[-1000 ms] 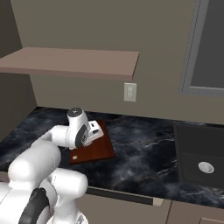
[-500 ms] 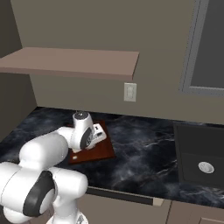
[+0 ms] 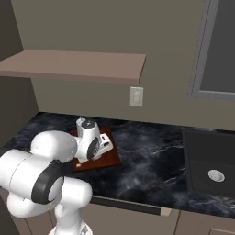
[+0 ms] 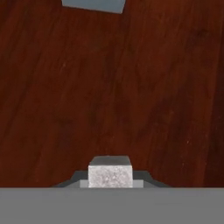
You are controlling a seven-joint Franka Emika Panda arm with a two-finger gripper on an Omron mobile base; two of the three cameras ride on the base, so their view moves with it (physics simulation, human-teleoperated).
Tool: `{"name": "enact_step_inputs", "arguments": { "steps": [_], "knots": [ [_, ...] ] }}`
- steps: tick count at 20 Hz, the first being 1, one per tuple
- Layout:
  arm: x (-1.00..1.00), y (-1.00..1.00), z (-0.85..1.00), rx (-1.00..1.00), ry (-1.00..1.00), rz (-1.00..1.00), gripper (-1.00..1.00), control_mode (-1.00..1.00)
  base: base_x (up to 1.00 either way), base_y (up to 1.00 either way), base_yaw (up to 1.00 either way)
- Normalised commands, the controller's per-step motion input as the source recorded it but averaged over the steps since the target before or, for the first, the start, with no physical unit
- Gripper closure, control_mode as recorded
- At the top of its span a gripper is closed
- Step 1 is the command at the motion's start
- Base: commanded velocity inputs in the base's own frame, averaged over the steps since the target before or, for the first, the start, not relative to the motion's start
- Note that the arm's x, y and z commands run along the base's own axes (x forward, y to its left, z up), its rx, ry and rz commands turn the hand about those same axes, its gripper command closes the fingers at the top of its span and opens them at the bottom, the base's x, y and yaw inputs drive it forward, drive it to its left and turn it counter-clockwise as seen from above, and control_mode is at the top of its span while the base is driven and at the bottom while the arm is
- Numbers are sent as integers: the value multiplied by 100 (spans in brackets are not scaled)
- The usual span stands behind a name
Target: Take out the milk from the fridge and place it on the tray on the counter. Then take the sugar cube near the tray and place it in the tray.
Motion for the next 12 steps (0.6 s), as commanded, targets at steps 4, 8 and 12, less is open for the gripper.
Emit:
{"name": "enact_step_inputs", "arguments": {
  "steps": [4, 8, 12],
  "knots": [
    [0, 0, -37, 0, 0, 0, 100, -100, 0, 0, 0],
    [0, 3, -34, -1, 0, 0, -100, -100, 0, 0, 0],
    [-4, 1, -3, 0, -1, 0, -100, -100, 0, 0, 0]
  ]
}}
